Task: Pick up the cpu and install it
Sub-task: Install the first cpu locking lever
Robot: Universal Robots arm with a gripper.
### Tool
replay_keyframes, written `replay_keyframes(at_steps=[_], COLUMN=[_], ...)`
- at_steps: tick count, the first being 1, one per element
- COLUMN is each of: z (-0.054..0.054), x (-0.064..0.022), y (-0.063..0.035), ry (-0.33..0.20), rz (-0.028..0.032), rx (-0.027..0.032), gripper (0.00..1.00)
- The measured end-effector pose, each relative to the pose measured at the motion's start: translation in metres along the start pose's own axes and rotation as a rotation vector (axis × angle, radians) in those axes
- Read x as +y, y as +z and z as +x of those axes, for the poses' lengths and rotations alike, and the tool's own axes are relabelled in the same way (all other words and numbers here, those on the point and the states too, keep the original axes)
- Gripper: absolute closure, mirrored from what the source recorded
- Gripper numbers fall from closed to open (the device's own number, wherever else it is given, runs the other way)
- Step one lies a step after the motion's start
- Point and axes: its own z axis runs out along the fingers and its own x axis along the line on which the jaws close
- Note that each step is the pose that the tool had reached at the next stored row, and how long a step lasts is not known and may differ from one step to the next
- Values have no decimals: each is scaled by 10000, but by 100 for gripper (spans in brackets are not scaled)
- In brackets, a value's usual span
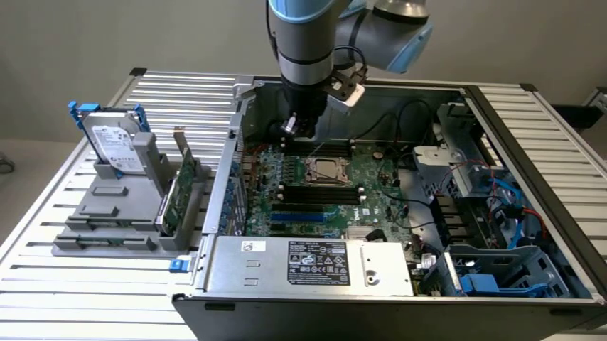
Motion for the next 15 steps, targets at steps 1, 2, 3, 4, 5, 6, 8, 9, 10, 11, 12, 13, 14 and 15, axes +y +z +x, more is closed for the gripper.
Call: replay_keyframes(at_steps=[1, 2, 3, 4, 5, 6, 8, 9, 10, 11, 12, 13, 14, 15], z=[0, -1, -3, -5, -12, -23, -46, -56, -66, -74, -81, -86, -90, -95], x=[0, 1, 1, 3, 7, 12, 24, 29, 35, 37, 40, 44, 46, 49], y=[1, 2, 7, 14, 21, 34, 63, 79, 94, 110, 128, 144, 162, 180], ry=[62, 145, 237, 299, 338, 371, 439, 473, 495, 510, 521, 529, 537, 544], rz=[-27, -60, -93, -113, -125, -136, -157, -168, -174, -177, -178, -175, -169, -160], rx=[13, 25, 37, 45, 46, 51, 58, 63, 66, 67, 73, 82, 95, 112], gripper=[89, 89, 89, 89, 89, 89, 89, 89, 89, 89, 89, 89, 89, 89])
